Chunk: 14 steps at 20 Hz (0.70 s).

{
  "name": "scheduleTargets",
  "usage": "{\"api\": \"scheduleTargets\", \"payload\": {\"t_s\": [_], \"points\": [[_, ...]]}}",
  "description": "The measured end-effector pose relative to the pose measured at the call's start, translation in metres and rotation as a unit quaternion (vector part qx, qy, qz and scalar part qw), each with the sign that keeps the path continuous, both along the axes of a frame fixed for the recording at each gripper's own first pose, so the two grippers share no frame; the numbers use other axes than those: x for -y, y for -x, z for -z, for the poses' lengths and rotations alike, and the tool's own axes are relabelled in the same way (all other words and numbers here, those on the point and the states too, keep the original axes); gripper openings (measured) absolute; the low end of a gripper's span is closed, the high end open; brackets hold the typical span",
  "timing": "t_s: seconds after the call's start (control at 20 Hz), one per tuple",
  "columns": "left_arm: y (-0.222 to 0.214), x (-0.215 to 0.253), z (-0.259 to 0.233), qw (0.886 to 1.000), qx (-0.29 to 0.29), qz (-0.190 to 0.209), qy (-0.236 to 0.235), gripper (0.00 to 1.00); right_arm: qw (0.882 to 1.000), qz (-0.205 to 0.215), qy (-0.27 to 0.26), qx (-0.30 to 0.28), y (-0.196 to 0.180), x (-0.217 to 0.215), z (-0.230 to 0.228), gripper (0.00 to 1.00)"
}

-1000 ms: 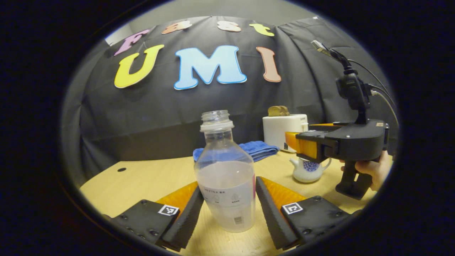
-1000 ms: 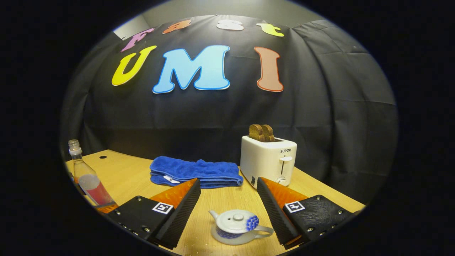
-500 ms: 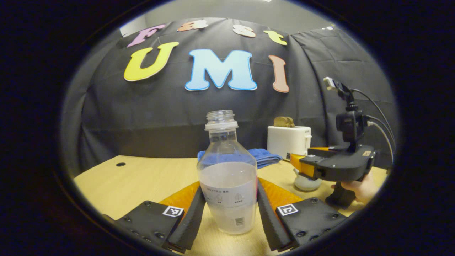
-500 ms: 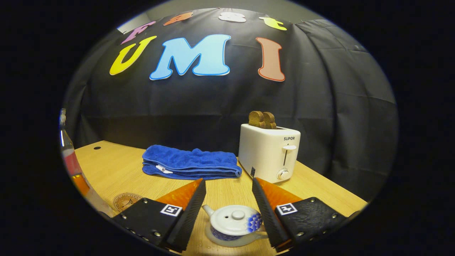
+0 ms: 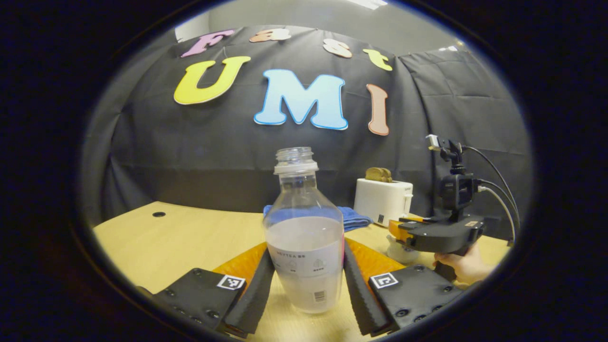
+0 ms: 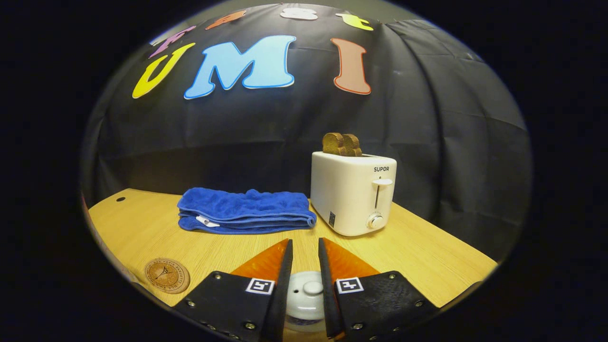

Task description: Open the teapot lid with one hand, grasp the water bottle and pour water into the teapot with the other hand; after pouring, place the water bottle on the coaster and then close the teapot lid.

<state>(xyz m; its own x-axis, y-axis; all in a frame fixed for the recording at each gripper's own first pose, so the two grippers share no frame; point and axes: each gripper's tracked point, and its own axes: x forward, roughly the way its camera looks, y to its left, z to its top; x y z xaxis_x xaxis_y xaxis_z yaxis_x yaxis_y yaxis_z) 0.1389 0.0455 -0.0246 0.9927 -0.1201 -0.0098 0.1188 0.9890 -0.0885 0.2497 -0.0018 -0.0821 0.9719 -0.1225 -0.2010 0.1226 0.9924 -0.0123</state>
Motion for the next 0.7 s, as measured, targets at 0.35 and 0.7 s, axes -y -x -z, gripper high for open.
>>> {"api": "scheduleTargets", "payload": {"t_s": [0.35, 0.7], "points": [[-0.004, 0.003, 0.013, 1.0, -0.017, 0.007, 0.0, 0.86, 1.0, 0.013, -0.023, 0.008, -0.003, 0.008, -0.001, 0.15], [-0.008, 0.003, 0.02, 1.0, -0.027, 0.012, -0.009, 0.86, 0.998, 0.002, -0.036, 0.05, 0.002, 0.004, -0.029, 0.08]]}}
